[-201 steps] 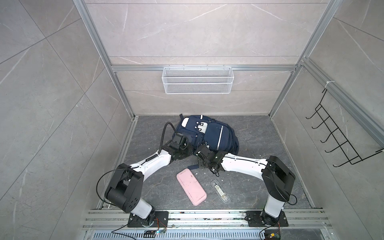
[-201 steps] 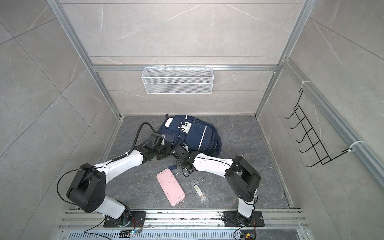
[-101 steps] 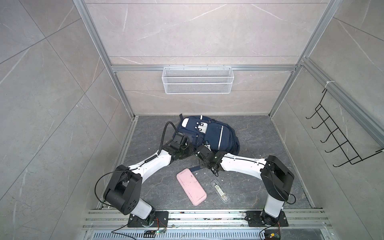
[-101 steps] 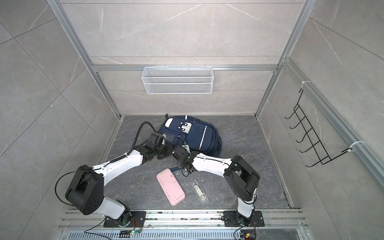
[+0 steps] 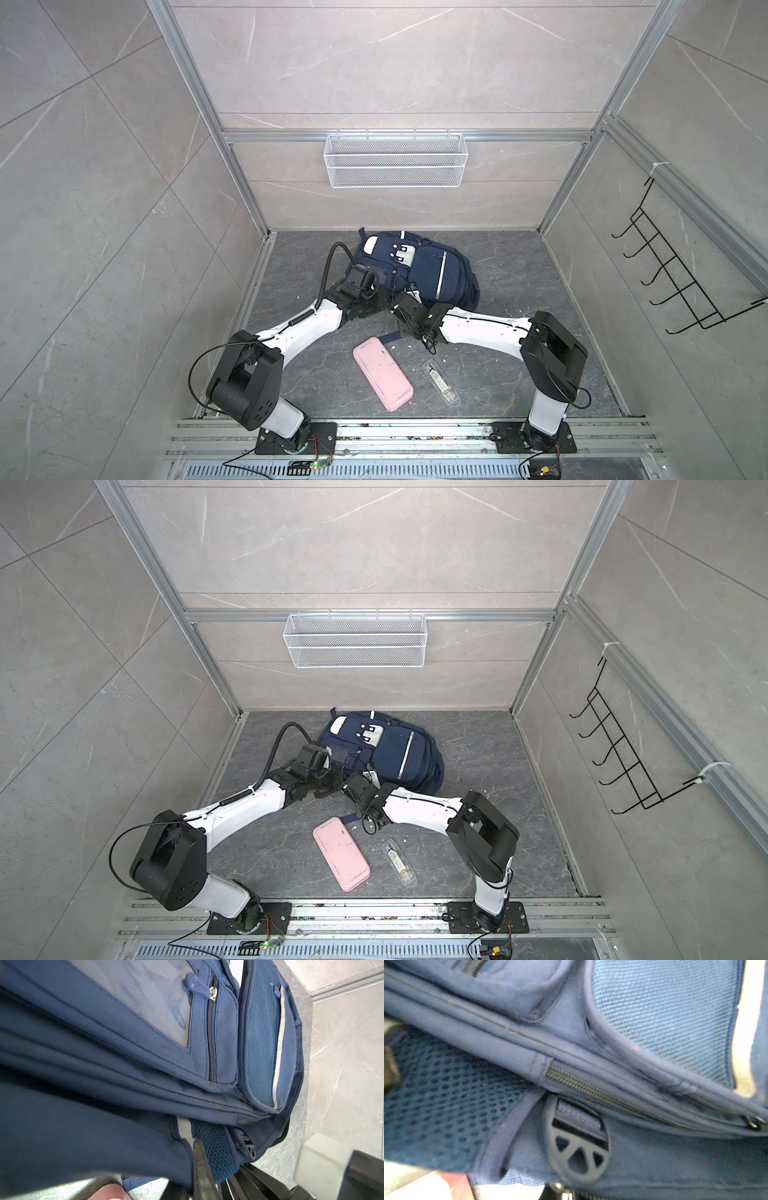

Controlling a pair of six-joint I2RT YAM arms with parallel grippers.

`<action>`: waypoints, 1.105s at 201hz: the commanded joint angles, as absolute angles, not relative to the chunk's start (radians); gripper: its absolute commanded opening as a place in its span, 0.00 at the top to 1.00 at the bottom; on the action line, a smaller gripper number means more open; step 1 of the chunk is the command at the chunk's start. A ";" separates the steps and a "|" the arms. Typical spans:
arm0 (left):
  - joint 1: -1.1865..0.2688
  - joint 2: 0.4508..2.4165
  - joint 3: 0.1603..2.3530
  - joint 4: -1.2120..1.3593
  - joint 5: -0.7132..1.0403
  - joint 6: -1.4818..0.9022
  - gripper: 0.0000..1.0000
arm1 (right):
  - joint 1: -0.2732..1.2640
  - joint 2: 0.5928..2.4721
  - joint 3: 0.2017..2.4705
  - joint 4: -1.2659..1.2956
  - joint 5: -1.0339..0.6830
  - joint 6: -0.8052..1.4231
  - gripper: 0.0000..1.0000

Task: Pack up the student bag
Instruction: 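Lift and tilt the backpack upright with both grippers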

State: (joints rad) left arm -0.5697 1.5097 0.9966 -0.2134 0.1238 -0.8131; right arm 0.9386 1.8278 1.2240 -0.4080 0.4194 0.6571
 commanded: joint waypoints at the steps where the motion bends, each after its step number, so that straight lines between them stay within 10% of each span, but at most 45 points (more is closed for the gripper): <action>1: -0.577 1.451 1.051 -0.192 0.120 -0.773 0.98 | 0.952 1.806 1.223 -0.442 0.444 0.650 0.94; 222: -0.354 1.488 0.963 -0.199 0.106 -0.720 1.00 | 0.947 1.512 0.954 -0.393 0.106 0.571 1.00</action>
State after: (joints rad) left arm -0.4175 1.5097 0.9665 -0.2665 0.1944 -0.7475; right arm 0.9546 1.5703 0.9920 -0.3397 0.1486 0.6006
